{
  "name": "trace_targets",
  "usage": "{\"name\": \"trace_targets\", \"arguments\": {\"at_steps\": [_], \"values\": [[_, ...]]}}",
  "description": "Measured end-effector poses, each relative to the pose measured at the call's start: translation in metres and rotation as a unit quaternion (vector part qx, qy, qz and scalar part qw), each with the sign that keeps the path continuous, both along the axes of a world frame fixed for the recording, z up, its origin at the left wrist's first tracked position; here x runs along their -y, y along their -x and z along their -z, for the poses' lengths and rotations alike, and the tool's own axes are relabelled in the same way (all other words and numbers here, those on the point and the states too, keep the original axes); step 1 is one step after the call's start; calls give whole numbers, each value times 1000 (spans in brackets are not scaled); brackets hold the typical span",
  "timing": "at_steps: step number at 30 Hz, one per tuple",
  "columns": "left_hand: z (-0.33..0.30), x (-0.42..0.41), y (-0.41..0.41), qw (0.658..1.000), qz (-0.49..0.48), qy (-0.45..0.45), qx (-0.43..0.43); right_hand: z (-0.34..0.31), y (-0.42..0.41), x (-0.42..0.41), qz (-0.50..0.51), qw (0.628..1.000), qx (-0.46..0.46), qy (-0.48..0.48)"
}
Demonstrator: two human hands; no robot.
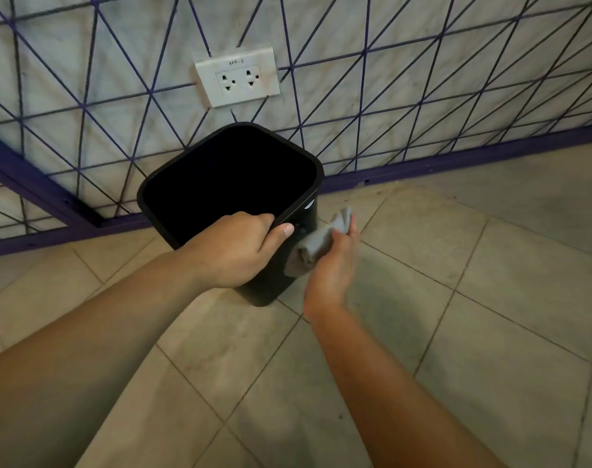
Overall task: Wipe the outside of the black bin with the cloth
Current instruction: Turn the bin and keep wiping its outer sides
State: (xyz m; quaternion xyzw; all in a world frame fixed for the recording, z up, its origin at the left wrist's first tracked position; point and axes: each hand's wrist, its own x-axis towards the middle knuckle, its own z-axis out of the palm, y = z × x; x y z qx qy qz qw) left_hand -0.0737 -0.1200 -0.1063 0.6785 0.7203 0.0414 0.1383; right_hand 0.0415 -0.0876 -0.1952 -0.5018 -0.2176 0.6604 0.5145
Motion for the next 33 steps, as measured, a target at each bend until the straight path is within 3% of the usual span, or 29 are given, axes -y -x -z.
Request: {"name": "trace_targets", "arguments": {"at_steps": [4,7,13,18,22,27,31,33], "values": [[3,-4,1,999,11,-8,34,-11,49,3,39,981,115,-148],[5,-10,1,999,10,-13,38,2,56,-10,65,975,133,-168],[4,-18,-1,999,4,-29,24,19,57,-41,71,985,112,-110],[5,-19,2,999,0,-22,41,12,62,-10,93,973,127,-169],[6,-20,-1,999,2,-34,13,38,55,-70,43,996,63,-45],[4,-20,1,999,-7,-23,47,12,65,5,88,972,124,-179],[5,-20,0,998,-2,-35,44,31,57,-49,59,993,95,-36],[4,-20,1,997,-8,-21,72,17,58,-39,62,988,117,-75]]}}
